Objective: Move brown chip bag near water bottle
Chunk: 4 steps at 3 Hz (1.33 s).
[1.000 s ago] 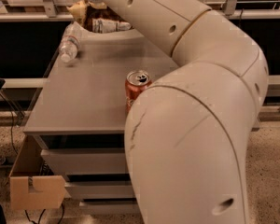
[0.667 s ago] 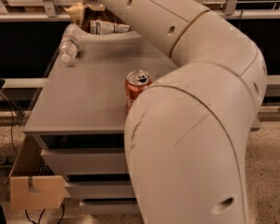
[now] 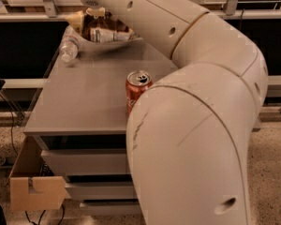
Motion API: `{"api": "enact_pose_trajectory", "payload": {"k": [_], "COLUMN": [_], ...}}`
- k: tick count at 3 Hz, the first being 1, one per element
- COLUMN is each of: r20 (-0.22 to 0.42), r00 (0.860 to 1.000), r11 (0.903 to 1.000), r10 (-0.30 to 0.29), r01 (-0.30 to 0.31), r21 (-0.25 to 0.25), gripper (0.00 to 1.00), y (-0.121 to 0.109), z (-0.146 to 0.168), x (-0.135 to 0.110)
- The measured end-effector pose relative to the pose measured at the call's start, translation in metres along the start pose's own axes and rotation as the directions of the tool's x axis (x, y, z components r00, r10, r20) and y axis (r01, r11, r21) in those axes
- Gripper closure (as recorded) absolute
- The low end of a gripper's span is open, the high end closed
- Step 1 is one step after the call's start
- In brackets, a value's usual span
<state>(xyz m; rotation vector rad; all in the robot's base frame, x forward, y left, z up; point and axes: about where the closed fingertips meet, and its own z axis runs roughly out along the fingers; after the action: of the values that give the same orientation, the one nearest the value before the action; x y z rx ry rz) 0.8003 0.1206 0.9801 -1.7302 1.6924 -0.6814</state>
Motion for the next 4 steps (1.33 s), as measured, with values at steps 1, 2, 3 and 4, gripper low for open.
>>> {"api": "enact_pose_trajectory", "payload": {"k": [1, 2, 3, 4], "r20": [0.009, 0.020, 0.026, 0.048], "r00": [1.000, 1.000, 1.000, 0.999], "r11": [1.0000, 0.9999, 0.9998, 0.9996], "r10": [0.002, -0.001, -0.003, 0.004], "r01": [-0.002, 0.001, 0.003, -0.003], "r21": [-0.008, -0.015, -0.018, -0.026], "gripper": [0.13, 0.00, 0.00, 0.00], "y": [0.0034, 0.0059, 0.0070, 0.0085], "z": [0.0017, 0.0027, 0.0032, 0.0044], "x": [-0.0016, -0.0033, -0.0042, -0.0058]}}
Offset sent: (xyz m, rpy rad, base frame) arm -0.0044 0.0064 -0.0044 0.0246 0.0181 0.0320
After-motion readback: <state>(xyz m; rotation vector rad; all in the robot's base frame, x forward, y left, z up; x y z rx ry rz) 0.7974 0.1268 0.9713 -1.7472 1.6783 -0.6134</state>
